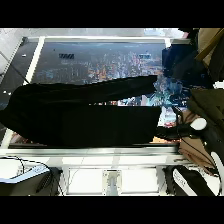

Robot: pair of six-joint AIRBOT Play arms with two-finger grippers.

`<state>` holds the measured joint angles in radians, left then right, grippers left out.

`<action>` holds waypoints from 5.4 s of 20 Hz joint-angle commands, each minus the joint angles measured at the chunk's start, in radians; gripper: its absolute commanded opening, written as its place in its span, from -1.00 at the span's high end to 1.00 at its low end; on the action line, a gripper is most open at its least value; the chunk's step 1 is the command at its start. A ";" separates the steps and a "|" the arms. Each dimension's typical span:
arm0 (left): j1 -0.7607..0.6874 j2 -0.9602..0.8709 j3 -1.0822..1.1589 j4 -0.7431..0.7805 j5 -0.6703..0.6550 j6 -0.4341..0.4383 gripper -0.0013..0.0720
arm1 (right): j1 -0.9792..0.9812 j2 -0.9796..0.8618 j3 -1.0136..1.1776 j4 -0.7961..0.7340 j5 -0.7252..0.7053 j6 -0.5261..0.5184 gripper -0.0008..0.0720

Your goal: Fold the clothes and pants, and hang the long-sleeved shirts on hangers.

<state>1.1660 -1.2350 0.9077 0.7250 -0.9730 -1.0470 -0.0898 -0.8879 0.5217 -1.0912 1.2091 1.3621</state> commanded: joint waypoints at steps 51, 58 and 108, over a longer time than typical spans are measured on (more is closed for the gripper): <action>0.001 0.004 0.000 0.000 -0.012 0.008 0.93 | 0.389 -0.292 0.123 -0.639 -0.015 0.435 0.96; 0.000 0.162 0.045 0.114 -0.021 -0.022 0.94 | 0.388 -0.008 0.195 -0.748 0.243 0.399 0.96; -0.758 0.181 0.400 0.858 0.536 -0.609 -0.80 | -0.257 -1.048 1.483 0.338 0.077 0.027 -0.49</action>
<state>0.4870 -1.1545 1.3071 1.5833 -0.4198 -1.7576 -0.2348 -1.9186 2.0159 -1.0969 1.2018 1.5085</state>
